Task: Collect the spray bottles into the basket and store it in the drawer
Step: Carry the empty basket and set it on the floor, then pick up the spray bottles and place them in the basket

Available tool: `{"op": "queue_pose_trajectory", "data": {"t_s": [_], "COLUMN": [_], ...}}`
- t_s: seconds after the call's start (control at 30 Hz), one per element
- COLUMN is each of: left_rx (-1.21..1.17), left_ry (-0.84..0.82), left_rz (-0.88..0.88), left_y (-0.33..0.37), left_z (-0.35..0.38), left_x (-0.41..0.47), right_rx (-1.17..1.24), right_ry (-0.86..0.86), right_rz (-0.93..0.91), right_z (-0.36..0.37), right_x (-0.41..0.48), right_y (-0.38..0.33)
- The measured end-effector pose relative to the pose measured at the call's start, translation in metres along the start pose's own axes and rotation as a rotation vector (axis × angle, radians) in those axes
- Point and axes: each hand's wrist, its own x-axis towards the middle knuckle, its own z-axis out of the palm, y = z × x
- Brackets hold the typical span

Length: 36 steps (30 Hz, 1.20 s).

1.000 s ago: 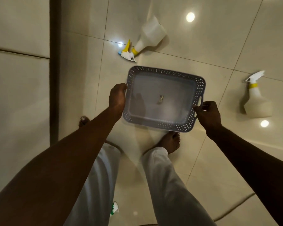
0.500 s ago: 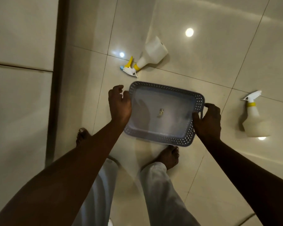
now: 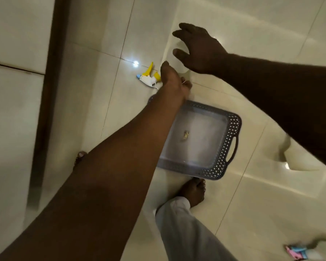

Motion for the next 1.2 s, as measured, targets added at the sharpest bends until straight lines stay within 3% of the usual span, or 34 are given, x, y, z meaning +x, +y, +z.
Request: {"op": "queue_pose_trajectory", "data": {"t_s": [0.27, 0.53, 0.63, 0.73, 1.0, 1.2], "left_rx": [-0.218, -0.123, 0.030, 0.282, 0.876, 0.929], "left_ry": [-0.150, -0.134, -0.120, -0.116, -0.080, -0.005], "left_rz": [-0.044, 0.132, 0.210, 0.297, 0.564, 0.525], "left_y": [0.002, 0.013, 0.015, 0.007, -0.031, -0.044], "left_z": [-0.002, 0.001, -0.011, -0.036, -0.124, -0.152], "left_x": [0.022, -0.021, -0.055, -0.081, -0.099, -0.080], "right_rx": [0.012, 0.227, 0.395, 0.507, 0.780, 0.878], "right_ry": [-0.053, 0.242, 0.385, 0.424, 0.240, 0.140], "right_rz": [0.050, 0.066, 0.118, 0.189, 0.386, 0.457], "right_z": [0.017, -0.007, -0.005, 0.012, 0.089, 0.126], "right_x": [0.002, -0.051, -0.082, -0.118, -0.179, -0.166], "right_y": [-0.010, -0.017, -0.028, -0.039, -0.075, -0.084]}}
